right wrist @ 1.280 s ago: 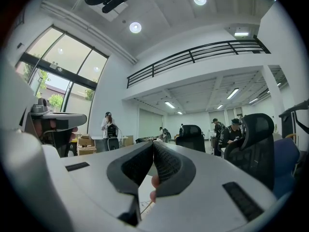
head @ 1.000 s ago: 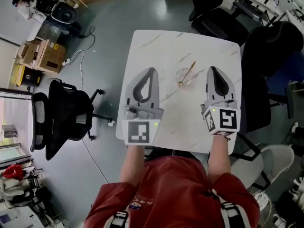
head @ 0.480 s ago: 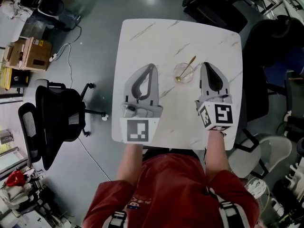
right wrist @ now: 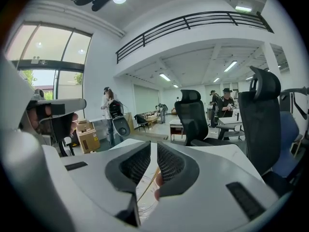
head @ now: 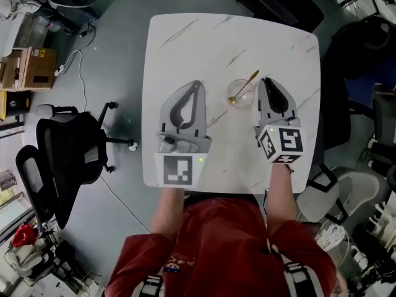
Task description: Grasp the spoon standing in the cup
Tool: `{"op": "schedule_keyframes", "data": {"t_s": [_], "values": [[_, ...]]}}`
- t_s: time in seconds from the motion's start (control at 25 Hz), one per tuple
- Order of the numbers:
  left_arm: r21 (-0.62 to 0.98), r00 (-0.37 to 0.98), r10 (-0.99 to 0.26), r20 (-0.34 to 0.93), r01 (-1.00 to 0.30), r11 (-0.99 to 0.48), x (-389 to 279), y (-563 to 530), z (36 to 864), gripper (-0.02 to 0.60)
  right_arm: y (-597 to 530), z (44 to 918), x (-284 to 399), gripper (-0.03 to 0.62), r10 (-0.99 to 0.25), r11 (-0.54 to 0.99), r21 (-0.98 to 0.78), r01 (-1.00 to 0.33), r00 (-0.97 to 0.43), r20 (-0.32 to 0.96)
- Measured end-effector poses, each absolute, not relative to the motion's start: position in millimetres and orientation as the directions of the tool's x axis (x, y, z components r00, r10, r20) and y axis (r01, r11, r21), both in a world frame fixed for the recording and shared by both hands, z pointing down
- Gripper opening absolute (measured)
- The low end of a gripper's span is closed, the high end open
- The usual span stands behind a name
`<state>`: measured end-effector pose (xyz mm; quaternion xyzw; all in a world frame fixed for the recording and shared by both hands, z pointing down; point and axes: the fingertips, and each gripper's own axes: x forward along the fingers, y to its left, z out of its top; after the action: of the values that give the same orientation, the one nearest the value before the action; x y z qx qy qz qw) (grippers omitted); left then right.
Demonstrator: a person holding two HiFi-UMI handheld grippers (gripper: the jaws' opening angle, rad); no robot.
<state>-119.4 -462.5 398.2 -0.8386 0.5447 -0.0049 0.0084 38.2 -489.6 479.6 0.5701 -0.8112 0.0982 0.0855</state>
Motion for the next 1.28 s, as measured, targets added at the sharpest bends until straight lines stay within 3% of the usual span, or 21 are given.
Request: {"op": "schedule_keyframes", "data": {"t_s": [0.24, 0.32, 0.56, 1.28], "values": [[-0.015, 0.412, -0.911, 0.021, -0.911, -0.412, -122, -471, 412, 0.009, -500, 501, 37, 0.020, -0.896, 0.328, -0.083, -0.941, -0.337, 0.289], [-0.012, 0.414, -0.909, 0.038, -0.910, -0.415, -123, -473, 418, 0.009, -503, 508, 37, 0.089, -0.890, 0.327, -0.092, -0.940, -0.340, 0.305], [-0.003, 0.419, -0.907, 0.045, -0.908, -0.419, -126, -479, 427, 0.009, -511, 527, 35, 0.118, -0.873, 0.329, -0.105, -0.939, -0.344, 0.344], [0.003, 0.428, -0.901, 0.077, -0.903, -0.429, -124, -492, 438, 0.009, -522, 555, 31, 0.119, -0.833, 0.374, -0.119, -0.920, -0.389, 0.392]]}}
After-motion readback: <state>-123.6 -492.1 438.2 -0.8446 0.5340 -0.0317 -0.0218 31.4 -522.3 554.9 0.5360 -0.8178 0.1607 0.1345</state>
